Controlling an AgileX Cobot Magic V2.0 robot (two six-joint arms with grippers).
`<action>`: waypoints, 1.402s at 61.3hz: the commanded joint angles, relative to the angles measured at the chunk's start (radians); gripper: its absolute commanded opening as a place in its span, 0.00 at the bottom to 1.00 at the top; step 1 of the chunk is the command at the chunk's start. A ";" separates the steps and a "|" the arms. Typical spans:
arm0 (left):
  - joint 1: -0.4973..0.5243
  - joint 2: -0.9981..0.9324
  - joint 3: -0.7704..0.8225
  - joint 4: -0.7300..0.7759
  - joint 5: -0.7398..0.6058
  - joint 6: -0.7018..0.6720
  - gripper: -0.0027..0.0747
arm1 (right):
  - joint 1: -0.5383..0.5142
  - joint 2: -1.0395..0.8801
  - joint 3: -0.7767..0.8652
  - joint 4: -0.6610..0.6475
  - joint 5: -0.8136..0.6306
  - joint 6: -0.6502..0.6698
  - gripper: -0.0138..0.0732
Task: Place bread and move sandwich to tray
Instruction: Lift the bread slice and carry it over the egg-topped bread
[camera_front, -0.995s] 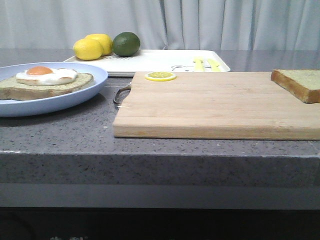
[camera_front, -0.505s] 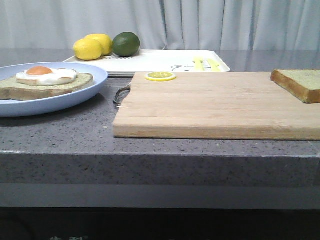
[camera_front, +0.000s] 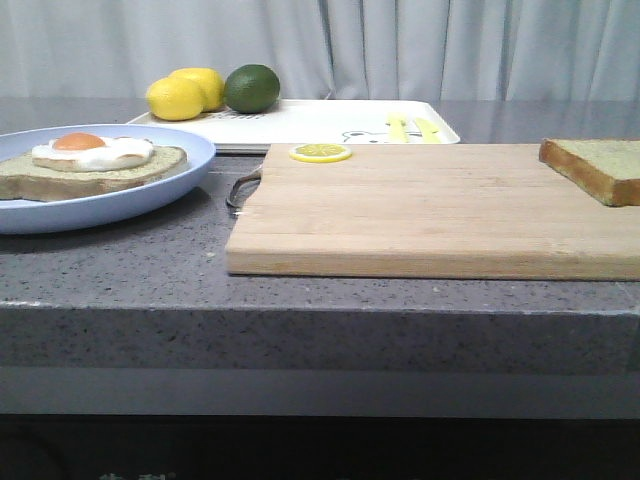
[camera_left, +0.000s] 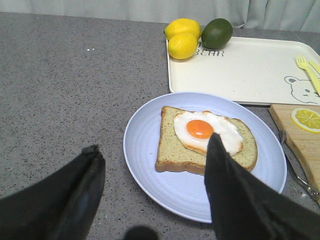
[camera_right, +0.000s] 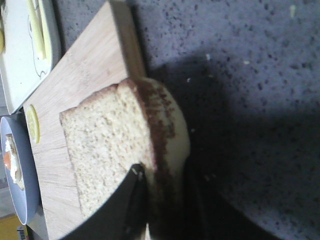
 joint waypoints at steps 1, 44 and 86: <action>0.003 0.007 -0.032 -0.012 -0.077 -0.008 0.59 | -0.001 -0.091 -0.023 0.076 0.153 -0.015 0.28; 0.003 0.007 -0.032 -0.012 -0.077 -0.008 0.59 | 0.281 -0.440 -0.023 0.437 0.138 -0.015 0.15; 0.003 0.007 -0.032 -0.012 -0.079 -0.008 0.59 | 1.193 -0.352 -0.023 0.928 -0.849 -0.015 0.15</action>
